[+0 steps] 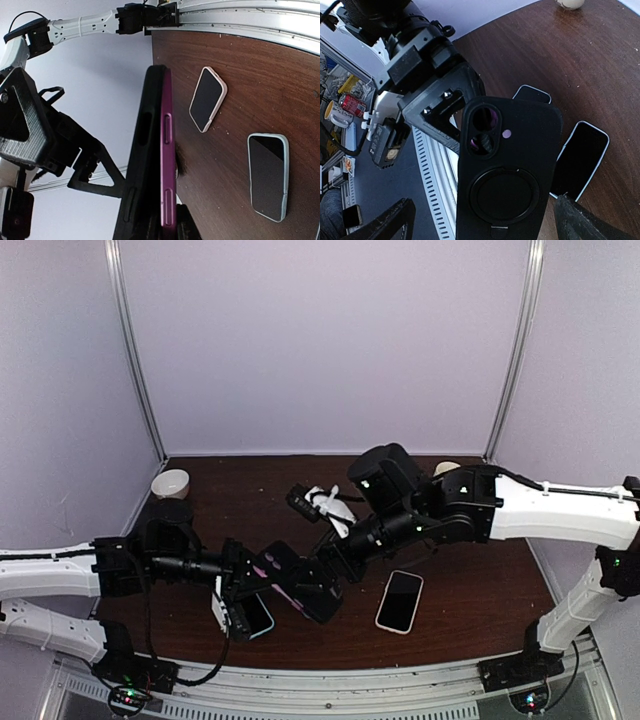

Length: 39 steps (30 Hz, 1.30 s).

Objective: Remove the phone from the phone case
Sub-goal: Pass from the right arm to the left, then remove the phone case from the phone.

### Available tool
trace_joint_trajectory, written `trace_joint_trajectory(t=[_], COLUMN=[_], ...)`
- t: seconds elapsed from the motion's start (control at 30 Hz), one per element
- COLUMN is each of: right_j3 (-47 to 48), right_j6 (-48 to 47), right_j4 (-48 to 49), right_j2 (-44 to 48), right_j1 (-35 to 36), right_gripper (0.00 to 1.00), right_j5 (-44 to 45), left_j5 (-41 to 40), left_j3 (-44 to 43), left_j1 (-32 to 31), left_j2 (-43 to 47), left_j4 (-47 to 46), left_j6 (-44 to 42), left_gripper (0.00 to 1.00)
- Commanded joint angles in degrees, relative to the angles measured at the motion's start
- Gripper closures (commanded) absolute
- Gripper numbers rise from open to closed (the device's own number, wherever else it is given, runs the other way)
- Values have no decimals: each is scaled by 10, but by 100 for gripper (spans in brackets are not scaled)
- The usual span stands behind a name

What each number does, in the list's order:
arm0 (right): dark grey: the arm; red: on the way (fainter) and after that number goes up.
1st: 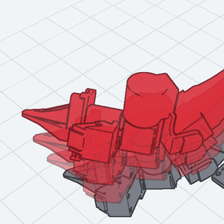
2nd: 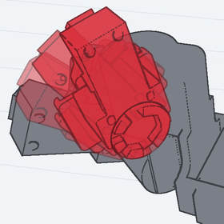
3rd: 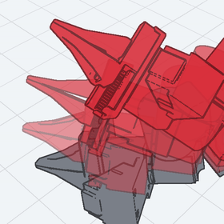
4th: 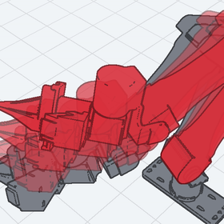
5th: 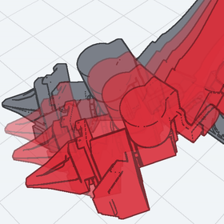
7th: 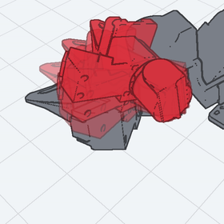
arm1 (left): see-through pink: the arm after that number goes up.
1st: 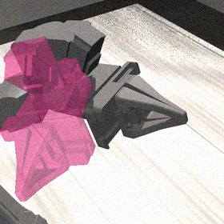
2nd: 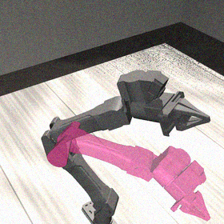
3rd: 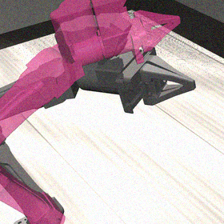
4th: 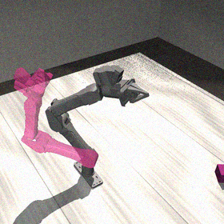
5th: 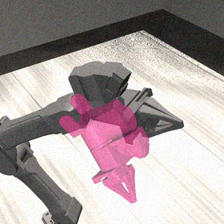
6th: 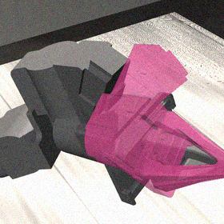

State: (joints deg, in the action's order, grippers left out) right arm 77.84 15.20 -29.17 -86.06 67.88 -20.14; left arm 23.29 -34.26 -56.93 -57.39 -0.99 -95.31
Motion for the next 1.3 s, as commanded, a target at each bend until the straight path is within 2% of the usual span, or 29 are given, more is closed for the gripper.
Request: trace_joint_trajectory(t=[0.0, 0.37, 0.8, 0.97, 1.27], right_j3=[51, 77, 89, 85, 77], right_j6=[-11, -7, -16, -20, -18], right_j4=[-52, -75, -115, -121, -108], right_j2=[-43, -101, -127, -128, -122], right_j1=[1, 1, 1, 1, -8], right_gripper=[0, 0, 0, 0, 15], right_j5=[-25, -45, 33, 34, 6], left_j5=[-13, -28, -33, -33, -37], left_j3=[1, 4, 7, 9, 11], left_j1=[-5, -9, -15, -15, -18], left_j2=[25, 30, 35, 37, 41], left_j4=[-34, -31, -33, -37, -39], left_j6=[-21, -27, -29, -27, -30], left_gripper=[100, 100, 100, 100, 100])
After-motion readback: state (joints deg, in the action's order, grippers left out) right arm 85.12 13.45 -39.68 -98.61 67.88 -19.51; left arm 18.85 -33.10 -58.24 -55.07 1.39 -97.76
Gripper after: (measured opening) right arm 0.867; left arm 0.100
